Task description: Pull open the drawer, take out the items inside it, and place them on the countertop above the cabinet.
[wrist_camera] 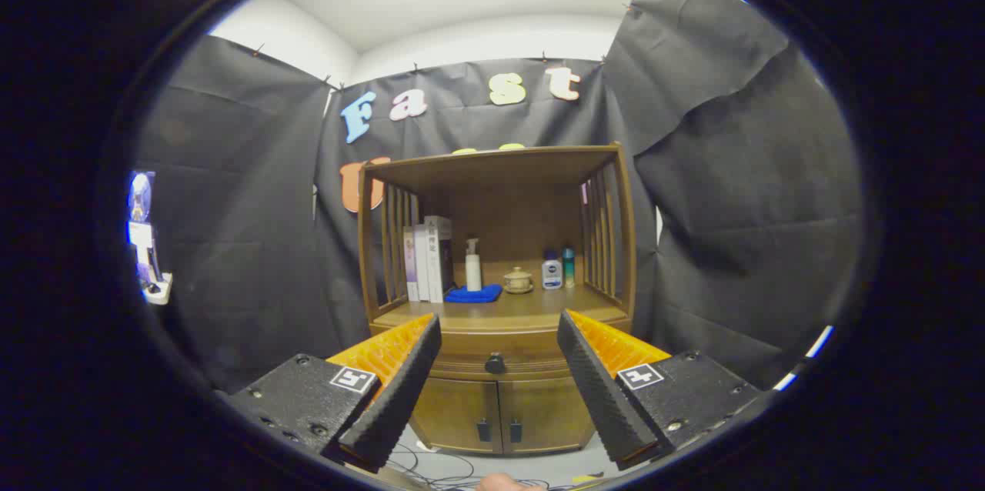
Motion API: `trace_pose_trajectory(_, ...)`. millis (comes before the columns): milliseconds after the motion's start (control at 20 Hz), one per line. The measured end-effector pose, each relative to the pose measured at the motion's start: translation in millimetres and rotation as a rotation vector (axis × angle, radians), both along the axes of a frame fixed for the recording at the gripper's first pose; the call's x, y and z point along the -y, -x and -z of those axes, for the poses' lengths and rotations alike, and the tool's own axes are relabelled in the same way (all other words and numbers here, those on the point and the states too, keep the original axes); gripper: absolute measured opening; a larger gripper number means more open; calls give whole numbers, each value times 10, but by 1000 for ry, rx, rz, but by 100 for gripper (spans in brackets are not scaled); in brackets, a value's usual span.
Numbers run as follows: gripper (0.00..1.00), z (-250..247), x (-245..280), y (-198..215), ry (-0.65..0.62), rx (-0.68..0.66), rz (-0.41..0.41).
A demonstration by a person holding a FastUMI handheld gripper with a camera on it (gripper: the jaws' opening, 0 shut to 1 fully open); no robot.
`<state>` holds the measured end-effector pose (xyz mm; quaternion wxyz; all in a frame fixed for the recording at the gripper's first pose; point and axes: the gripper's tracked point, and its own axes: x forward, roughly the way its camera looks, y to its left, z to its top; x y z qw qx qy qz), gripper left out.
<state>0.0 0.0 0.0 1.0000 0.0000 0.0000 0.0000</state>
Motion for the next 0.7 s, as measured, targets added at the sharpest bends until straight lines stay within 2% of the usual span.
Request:
trace_pose_trajectory(250, 99, 244, -155, -65, 3, -55, -33)
trace_pose_trajectory(700, 99, 381, -108, -131, -37, -70, -19)
